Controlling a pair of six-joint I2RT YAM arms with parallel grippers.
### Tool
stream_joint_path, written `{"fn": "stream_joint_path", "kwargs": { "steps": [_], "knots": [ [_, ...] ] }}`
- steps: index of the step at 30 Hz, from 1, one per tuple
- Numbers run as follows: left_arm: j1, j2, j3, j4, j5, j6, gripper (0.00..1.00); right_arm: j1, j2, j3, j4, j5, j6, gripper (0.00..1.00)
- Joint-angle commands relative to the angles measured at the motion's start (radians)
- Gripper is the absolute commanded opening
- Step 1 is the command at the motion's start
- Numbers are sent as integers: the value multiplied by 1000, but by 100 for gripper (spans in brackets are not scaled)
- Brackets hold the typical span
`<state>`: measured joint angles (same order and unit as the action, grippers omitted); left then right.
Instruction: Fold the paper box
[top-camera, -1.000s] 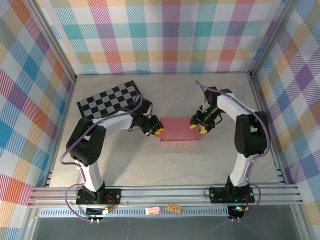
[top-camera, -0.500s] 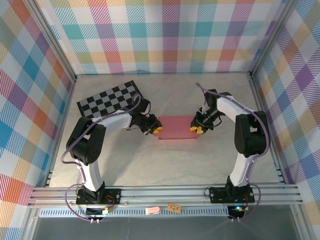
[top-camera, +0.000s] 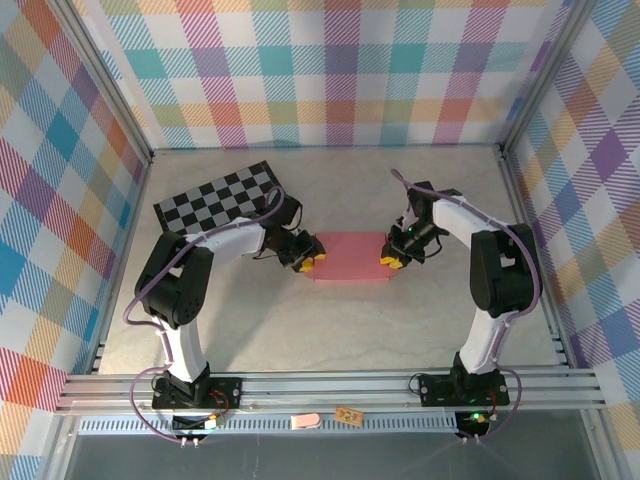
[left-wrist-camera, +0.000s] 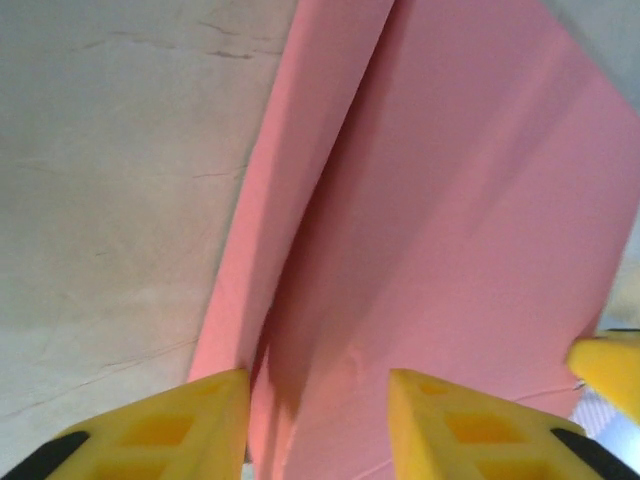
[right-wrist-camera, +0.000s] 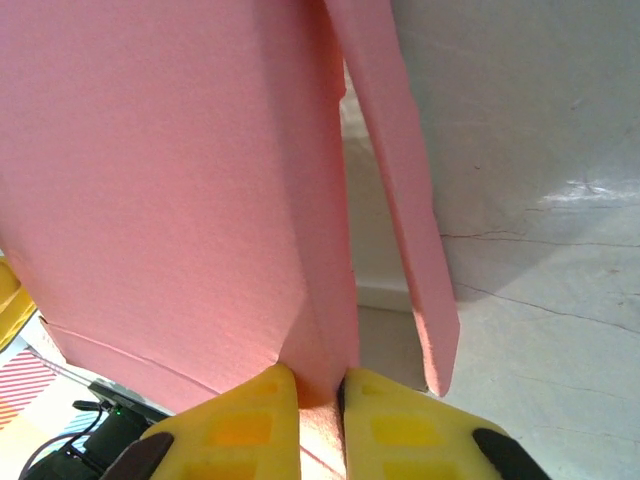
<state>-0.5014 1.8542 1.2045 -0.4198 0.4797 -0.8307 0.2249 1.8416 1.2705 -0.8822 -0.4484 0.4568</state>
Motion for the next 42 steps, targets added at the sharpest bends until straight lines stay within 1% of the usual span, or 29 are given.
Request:
{"fn": "stream_joint_path", "kwargs": {
  "steps": [1, 5, 8, 12, 16, 18, 21, 23, 25, 27, 35, 37, 40, 42],
  "knots": [
    [1, -44, 31, -179, -79, 82, 43, 0, -30, -7, -4, 59, 7, 16],
    [6, -61, 72, -242, -116, 128, 44, 1, -27, -5, -13, 68, 1, 16],
    [10, -73, 64, -198, -103, 131, 47, 1, -25, -5, -22, 72, -7, 17],
    [11, -21, 74, -128, -33, 127, 46, 1, -36, 4, -47, 105, -16, 28],
    [12, 14, 99, -127, -46, 152, 46, 1, -60, 35, -84, 129, -33, 42],
    [12, 32, 110, -117, -35, 162, 46, 0, -68, 56, -105, 141, -51, 50],
    [14, 57, 130, -108, -17, 170, 46, -1, -59, 76, -132, 176, -84, 57],
    [14, 63, 132, -107, -14, 172, 45, -4, -49, 70, -128, 174, -100, 58],
    [14, 66, 131, -103, -17, 174, 44, -6, -30, 55, -103, 134, -114, 58],
    [14, 72, 123, -91, -12, 174, 43, -6, 0, 41, -80, 115, -118, 54],
    [14, 93, 88, -47, -7, 174, 39, -9, 47, 0, -18, 166, -119, 46],
    [13, 101, 85, -37, -1, 177, 37, -9, 58, -6, -1, 172, -114, 44],
    [14, 115, 85, -26, 5, 180, 32, -9, 70, -10, 18, 175, -108, 36],
    [13, 119, 88, -22, 4, 184, 29, -9, 74, -9, 28, 170, -104, 32]
  ]
}}
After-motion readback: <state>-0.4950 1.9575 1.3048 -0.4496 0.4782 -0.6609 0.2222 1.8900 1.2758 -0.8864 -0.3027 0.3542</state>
